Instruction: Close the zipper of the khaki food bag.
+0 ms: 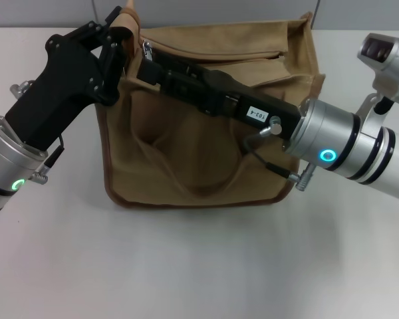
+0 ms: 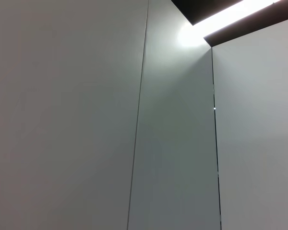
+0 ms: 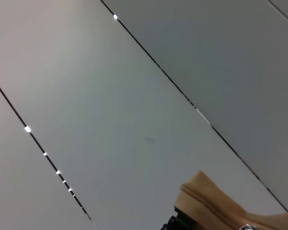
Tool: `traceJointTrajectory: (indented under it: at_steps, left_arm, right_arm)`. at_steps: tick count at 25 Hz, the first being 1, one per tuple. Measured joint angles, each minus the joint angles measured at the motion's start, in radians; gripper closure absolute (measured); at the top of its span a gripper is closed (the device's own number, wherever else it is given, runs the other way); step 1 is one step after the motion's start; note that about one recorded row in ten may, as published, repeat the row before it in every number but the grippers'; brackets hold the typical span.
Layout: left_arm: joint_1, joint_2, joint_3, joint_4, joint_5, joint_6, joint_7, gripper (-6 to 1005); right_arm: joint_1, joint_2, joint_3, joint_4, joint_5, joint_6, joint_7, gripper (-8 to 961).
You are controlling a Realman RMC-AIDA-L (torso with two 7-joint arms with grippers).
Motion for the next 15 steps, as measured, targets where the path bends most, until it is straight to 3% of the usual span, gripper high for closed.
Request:
traceJointTrajectory:
  at_steps: [11,15]
  left_arm:
    - [-0.006,-0.001,0.01,-0.01,0.002,0.0,-0.003,963]
    - [-0.004,-0.002,0.01,-0.01,0.002,0.0,-0.001,963]
  right_arm:
    - [0.009,0.0,0.009,0.013,-0.01,0.038,-0.013,198]
    - [0.002,0.0,0.01,0.01,-0.007,0.039,-0.013,242]
